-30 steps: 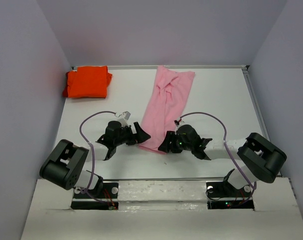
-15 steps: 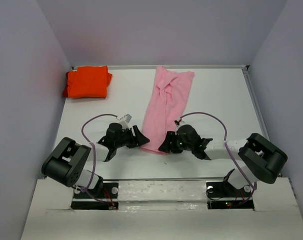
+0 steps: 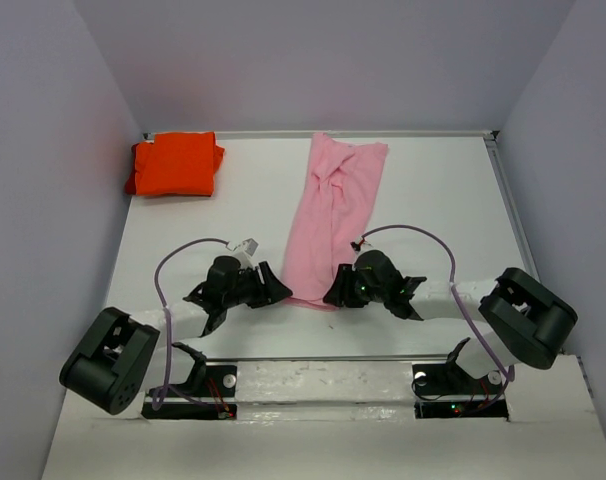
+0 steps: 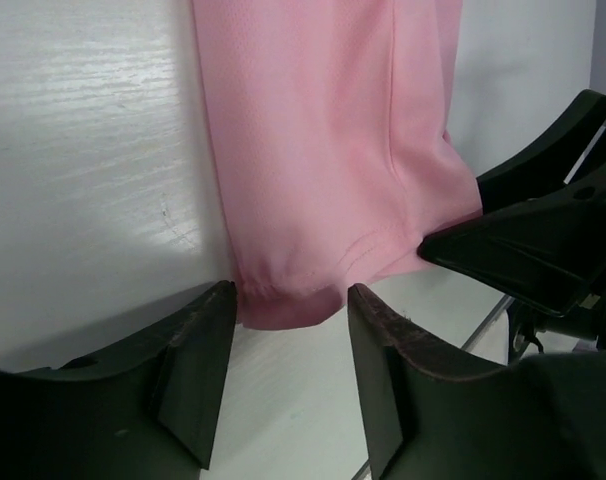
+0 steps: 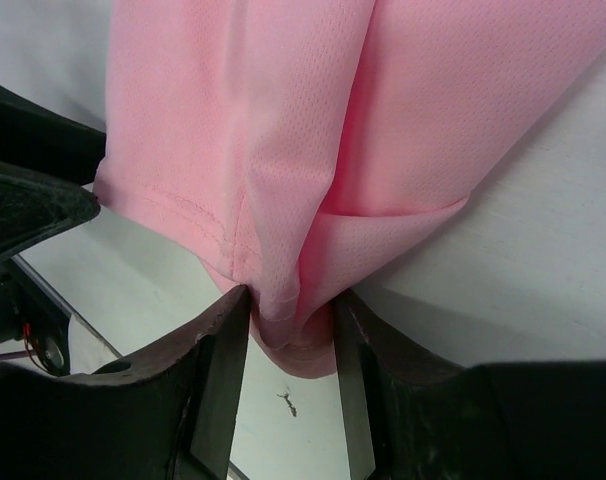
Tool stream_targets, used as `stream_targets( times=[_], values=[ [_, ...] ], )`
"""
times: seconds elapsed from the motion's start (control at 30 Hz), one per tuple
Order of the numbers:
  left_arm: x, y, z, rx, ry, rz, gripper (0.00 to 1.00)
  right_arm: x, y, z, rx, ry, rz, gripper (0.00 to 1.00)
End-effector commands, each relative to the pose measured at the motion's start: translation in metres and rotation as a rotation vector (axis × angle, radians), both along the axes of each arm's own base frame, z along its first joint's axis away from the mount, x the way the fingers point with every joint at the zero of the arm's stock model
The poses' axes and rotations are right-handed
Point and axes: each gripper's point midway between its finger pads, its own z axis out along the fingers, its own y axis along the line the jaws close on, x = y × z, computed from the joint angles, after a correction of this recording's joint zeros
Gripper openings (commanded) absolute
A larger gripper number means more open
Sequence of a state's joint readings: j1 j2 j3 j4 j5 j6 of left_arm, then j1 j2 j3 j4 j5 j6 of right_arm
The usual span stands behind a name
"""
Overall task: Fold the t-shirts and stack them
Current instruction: Grab the bottom of the folded rectangular tshirt with both arms
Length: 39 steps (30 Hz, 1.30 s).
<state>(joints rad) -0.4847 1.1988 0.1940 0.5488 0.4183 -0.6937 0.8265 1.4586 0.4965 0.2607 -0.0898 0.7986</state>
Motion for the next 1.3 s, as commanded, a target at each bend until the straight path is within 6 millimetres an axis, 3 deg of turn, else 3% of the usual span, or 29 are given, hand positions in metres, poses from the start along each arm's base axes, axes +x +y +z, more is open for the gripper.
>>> stream_targets(
  times=[0.0,0.07,0.37,0.43,0.47,0.57,0.6,0.83,0.97,1.27],
  values=[
    [-0.005,0.005,-0.013,0.039,0.019,0.003,0.57,-0.009,-0.015,-0.014,-0.090,0.020,0.004,0.44],
    [-0.007,0.005,-0.018,0.041,0.036,-0.001,0.52,-0.010,-0.016,-0.015,-0.093,0.024,0.008,0.44],
    [0.003,-0.002,-0.016,0.042,0.024,-0.002,0.51,-0.012,-0.019,-0.016,-0.100,0.023,0.007,0.44],
    [0.004,-0.003,-0.017,0.041,0.028,-0.008,0.37,-0.012,-0.019,-0.016,-0.102,0.023,0.007,0.43],
    [0.004,-0.004,-0.018,0.044,0.030,-0.010,0.23,-0.012,-0.019,-0.016,-0.102,0.025,0.007,0.32],
    [0.004,-0.005,-0.020,0.044,0.033,-0.014,0.00,-0.012,-0.020,-0.016,-0.106,0.025,0.008,0.08],
    [0.003,-0.005,-0.021,0.043,0.037,-0.018,0.00,-0.013,-0.020,-0.017,-0.109,0.029,0.007,0.00],
    [-0.007,-0.011,-0.016,0.005,0.047,-0.033,0.00,-0.022,-0.022,-0.015,-0.104,0.045,0.041,0.00],
    [-0.024,-0.015,-0.014,-0.014,0.054,-0.040,0.00,-0.030,-0.025,-0.007,-0.071,0.038,0.055,0.00],
    [-0.054,-0.029,0.016,-0.110,0.011,-0.031,0.00,-0.056,-0.038,0.002,-0.042,0.062,0.077,0.00]
  ],
)
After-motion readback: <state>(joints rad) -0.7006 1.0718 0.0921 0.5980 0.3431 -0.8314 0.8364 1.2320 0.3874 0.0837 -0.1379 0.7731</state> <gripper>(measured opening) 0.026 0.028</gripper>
